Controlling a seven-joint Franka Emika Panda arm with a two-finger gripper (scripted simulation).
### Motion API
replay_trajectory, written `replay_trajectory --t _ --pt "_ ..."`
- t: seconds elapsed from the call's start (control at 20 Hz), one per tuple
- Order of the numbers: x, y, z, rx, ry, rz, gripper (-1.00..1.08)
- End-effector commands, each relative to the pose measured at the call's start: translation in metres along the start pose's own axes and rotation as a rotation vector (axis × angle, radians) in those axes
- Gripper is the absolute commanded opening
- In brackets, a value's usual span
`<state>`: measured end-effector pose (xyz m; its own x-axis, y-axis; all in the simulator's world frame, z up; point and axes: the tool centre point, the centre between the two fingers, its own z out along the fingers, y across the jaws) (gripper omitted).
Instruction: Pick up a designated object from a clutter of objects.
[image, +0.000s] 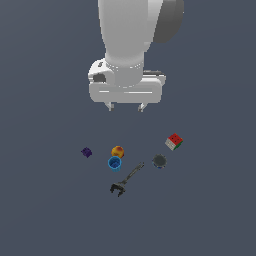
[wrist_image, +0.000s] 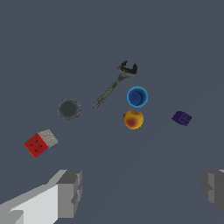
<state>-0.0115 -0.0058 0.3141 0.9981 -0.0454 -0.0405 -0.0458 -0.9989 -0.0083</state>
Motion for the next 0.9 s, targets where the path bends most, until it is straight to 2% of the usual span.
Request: replay_trajectory --t 0.0,0.4,0.85 --pt "0.0 0.0 0.0 0.0 0.0 0.0 1.0" --pt "0.007 0.023 -0.015 -0.022 0.039 0.001 1.0" --pt "0.013 0.023 -0.005 -0.02 0.039 0.018 1.0"
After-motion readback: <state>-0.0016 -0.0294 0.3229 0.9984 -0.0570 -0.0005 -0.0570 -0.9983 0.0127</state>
